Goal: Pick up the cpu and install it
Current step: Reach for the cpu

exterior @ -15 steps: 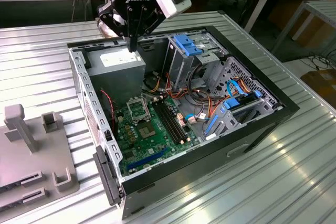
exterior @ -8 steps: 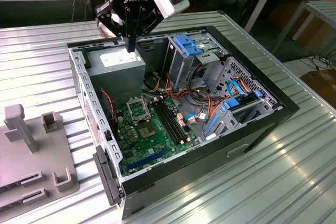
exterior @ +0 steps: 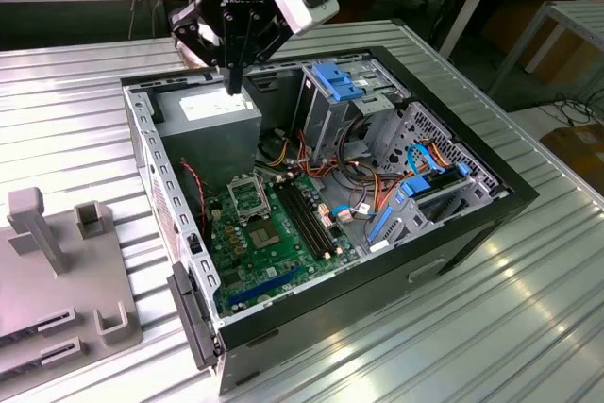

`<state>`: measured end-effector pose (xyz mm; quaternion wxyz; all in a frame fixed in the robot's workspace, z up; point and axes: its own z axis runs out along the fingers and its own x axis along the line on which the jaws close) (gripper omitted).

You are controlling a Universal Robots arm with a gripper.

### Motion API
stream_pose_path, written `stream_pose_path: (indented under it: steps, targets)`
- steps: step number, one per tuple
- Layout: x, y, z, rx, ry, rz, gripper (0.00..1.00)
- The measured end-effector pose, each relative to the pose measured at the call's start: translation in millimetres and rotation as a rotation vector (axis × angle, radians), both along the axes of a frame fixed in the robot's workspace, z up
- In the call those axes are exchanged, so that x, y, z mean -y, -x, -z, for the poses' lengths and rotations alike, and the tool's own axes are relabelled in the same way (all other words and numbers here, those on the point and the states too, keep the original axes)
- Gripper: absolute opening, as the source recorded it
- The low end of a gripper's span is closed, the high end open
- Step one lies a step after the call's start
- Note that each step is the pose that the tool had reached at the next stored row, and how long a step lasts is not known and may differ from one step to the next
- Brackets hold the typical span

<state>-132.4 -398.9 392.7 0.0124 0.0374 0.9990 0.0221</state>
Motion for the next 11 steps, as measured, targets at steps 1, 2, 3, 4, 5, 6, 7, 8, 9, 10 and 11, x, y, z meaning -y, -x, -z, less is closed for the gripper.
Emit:
stream_pose_path:
  steps: [1, 2, 3, 4, 5, 6, 7, 8, 9, 10, 11]
  targets:
    - [0.0, 0.1, 0.0, 0.0000, 0.0000, 0.000, 0.11]
    - [0.0, 0.4, 0.1, 0.0000, 0.0000, 0.000, 0.11]
    - [0.0, 0.5, 0.1, 0.0000, 0.0000, 0.000, 0.11]
    - [0.0, 0.7, 0.1, 0.0000, 0.0000, 0.000, 0.11]
    - [0.0, 0.8, 0.1, 0.0000, 0.0000, 0.000, 0.11]
    - [0.0, 0.9, 0.1, 0.0000, 0.0000, 0.000, 0.11]
    - [0.0, 1.1, 0.2, 0.0000, 0.0000, 0.000, 0.11]
    - [0.0, 1.3, 0.2, -0.0001, 0.0000, 0.000, 0.11]
    - [0.0, 1.5, 0.2, 0.0000, 0.0000, 0.000, 0.11]
    - [0.0, 1.7, 0.2, 0.0000, 0.0000, 0.000, 0.11]
    - [0.0, 2.1, 0.3, -0.0001, 0.0001, 0.000, 0.11]
